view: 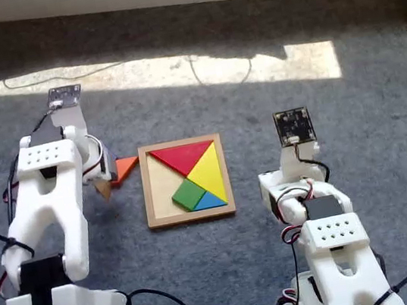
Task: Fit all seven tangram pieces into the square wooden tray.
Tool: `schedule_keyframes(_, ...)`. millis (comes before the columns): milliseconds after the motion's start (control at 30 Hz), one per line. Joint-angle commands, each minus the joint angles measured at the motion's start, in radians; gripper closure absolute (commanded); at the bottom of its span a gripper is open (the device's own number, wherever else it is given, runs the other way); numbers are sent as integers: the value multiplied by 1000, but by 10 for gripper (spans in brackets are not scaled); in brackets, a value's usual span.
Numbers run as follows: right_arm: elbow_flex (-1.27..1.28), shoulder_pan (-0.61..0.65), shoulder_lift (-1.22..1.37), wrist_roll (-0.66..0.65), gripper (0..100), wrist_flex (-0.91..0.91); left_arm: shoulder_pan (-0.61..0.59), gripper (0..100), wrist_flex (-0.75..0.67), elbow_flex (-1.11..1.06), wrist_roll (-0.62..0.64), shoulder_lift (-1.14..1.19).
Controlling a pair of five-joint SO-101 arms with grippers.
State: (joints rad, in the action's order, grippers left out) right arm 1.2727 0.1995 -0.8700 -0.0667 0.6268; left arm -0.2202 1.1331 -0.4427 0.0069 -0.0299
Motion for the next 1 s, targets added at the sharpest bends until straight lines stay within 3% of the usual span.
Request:
schedule_keyframes(0,1,-5,-16,-12,988,-21,35,832,28,7,-91,-76)
schedule_keyframes(200,1,-5,-16,-12,988,-21,148,832,37,15,-227,-73)
schedule_keyframes(567,-10,-162,-25,-3,988,-22,361,829,-91,15,-230,-67)
schedule_keyframes(733,-4,-216,-25,-3,988,-67,401,828,-129,7,-327,-65)
schedule_keyframes(967,-1,-226,-16,-3,988,-140,403,827,-150,5,-331,-65)
